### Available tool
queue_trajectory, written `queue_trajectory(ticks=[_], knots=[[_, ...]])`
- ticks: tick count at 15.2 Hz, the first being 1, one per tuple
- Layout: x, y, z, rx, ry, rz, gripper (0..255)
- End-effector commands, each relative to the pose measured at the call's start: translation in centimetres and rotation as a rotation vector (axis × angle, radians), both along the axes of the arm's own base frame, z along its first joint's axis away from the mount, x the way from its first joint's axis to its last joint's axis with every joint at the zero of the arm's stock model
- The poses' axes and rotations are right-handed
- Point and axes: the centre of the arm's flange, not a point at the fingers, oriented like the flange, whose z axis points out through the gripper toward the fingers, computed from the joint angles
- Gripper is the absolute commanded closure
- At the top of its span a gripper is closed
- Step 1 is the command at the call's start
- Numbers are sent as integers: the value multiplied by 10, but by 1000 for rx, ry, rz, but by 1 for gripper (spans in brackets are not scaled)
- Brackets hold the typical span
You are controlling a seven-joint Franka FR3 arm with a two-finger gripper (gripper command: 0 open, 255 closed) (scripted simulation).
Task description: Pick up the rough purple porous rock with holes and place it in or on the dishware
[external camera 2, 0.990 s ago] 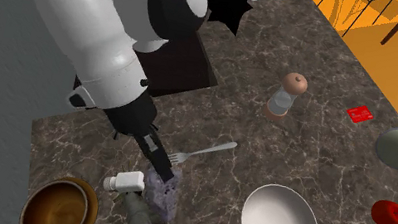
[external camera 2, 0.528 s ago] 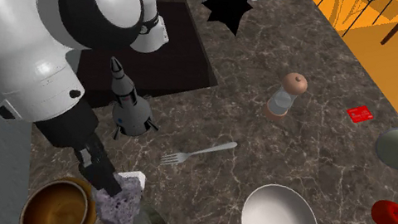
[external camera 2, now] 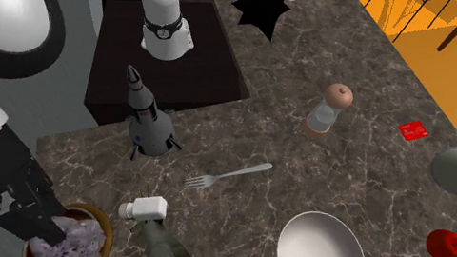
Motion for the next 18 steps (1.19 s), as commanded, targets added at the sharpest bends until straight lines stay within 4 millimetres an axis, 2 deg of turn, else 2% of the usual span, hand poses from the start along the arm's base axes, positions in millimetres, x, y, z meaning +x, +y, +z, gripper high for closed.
queue_trajectory(ticks=[1, 4, 5, 18], knots=[[4, -25, 3, -1, -1, 1, 255], [12, -64, 4, -1, -1, 1, 255], [16, -86, 5, -1, -1, 1, 255], [16, -86, -64, -1, -1, 1, 255]])
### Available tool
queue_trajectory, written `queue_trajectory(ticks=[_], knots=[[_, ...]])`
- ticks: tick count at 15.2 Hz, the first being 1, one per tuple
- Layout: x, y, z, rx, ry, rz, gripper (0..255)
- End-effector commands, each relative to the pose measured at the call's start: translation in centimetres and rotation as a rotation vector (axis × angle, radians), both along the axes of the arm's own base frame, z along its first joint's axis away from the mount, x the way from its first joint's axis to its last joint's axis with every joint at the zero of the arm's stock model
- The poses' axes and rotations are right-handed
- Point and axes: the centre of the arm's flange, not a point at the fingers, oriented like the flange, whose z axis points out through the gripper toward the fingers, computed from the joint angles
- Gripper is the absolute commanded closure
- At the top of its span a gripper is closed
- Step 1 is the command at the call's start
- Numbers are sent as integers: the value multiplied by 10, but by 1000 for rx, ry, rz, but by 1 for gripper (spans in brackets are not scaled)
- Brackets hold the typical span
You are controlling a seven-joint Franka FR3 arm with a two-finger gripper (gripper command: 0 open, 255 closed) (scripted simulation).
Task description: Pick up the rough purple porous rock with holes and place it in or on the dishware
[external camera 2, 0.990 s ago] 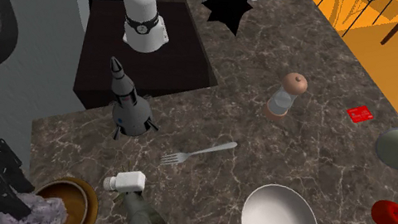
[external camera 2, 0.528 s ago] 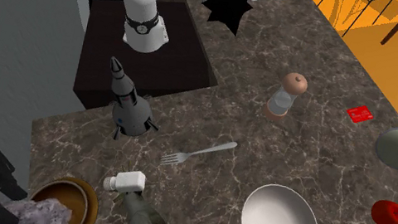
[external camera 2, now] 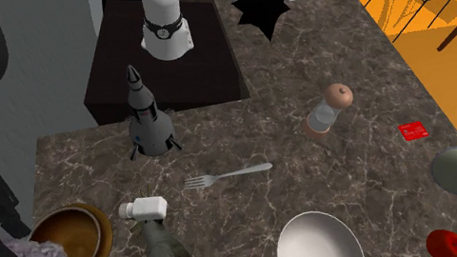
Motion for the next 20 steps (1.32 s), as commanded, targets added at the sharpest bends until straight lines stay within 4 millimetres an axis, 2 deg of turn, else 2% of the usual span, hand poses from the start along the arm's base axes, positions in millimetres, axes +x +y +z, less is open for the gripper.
queue_trajectory(ticks=[1, 4, 11, 12, 13, 14, 15, 16, 17, 20], knots=[[-7, -33, -62, -53, 1, 97, 255], [-7, -33, -74, -53, 1, 97, 255], [-7, -33, -74, -53, 1, 97, 255], [-8, -43, -84, -53, 1, 97, 0], [-22, -43, -81, -50, -1, 97, 0], [-26, -50, -80, -48, -1, 96, 0], [-30, -53, -69, -46, -5, 97, 0], [-24, -52, -68, -47, -4, 97, 0], [-7, -33, -74, -53, 1, 97, 0], [-25, -45, -41, -53, 1, 97, 0]])
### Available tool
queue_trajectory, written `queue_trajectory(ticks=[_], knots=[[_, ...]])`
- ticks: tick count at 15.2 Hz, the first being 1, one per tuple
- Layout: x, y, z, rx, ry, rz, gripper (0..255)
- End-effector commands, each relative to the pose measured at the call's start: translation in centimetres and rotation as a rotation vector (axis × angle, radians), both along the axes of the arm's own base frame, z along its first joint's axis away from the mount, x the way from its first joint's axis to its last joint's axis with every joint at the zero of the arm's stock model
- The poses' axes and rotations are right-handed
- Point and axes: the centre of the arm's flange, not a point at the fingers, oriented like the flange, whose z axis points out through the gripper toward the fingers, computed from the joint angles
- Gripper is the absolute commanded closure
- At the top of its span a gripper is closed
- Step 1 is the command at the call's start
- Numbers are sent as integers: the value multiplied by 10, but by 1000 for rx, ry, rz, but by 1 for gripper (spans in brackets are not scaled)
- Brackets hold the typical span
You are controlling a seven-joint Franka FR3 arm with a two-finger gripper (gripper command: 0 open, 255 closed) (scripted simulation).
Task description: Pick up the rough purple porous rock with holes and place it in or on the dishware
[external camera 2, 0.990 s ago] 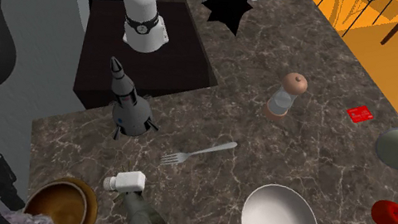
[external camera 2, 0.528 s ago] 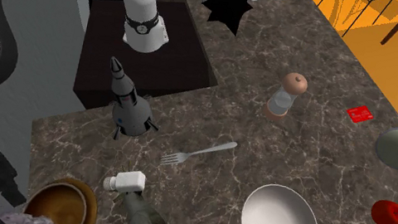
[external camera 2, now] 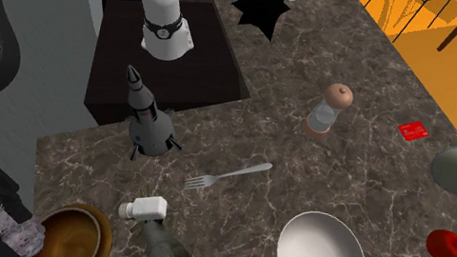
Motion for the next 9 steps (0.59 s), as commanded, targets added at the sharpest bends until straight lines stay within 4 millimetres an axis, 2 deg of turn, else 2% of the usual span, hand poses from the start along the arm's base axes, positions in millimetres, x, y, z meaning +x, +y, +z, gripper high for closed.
queue_trajectory(ticks=[1, 9], knots=[[-22, -48, -21, -18, 11, 47, 0], [-22, -48, -21, -18, 11, 47, 0]])
